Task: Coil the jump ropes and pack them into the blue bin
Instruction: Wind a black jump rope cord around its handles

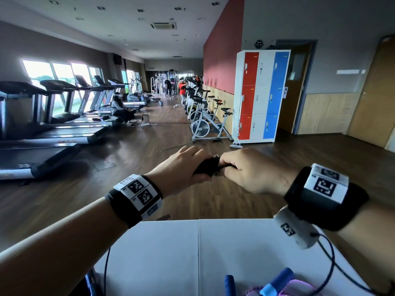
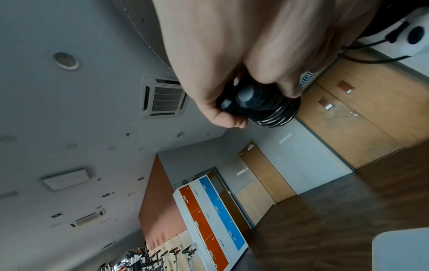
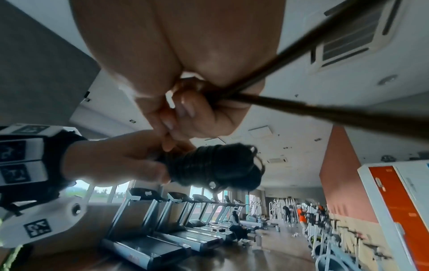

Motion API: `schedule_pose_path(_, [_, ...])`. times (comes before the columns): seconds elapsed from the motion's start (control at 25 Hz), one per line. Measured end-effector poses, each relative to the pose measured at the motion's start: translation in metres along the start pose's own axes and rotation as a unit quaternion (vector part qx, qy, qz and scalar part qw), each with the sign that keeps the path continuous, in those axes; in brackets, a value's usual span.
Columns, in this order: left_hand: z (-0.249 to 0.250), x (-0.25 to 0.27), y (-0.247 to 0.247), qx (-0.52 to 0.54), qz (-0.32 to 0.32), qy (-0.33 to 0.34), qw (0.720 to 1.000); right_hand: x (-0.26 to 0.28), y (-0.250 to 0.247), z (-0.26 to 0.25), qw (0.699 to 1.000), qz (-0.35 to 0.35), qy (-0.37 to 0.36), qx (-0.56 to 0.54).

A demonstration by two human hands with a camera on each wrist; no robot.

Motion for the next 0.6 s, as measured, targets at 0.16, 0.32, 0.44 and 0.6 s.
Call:
schedule_pose_path(0.16, [0.007,0.002,0.002,0.012,-0.01,0.025,1.0,-0.019,-0.028,-0.004,0.965,-0.073,-0.132,0.214])
schedule_pose_path(0.32, [0.017,0.003,0.006,0.052,-0.025,0.034,0.998,-0.036,-0.046,-0.013,0.878,-0.053,-0.213,0.426])
schedule_pose_path(0.44, [0.024,0.007,0.0,0.08,0.023,0.053,0.995,-0.052,-0.05,0.001,0.879,-0.011,-0.252,0.405])
schedule_pose_path(0.6, [0.028,0.011,-0.014,0.105,0.092,0.041,0.989,-0.059,-0.036,0.036,0.939,0.046,-0.207,0.272])
Point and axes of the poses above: each hand's wrist, its own x-axis away from the middle knuckle, its own y-axis out of the palm, z = x × y, the point moved 1 cm from there along -x, towards the middle knuckle, and after that the axes turned 11 degrees about y, right-handed, at the moved point
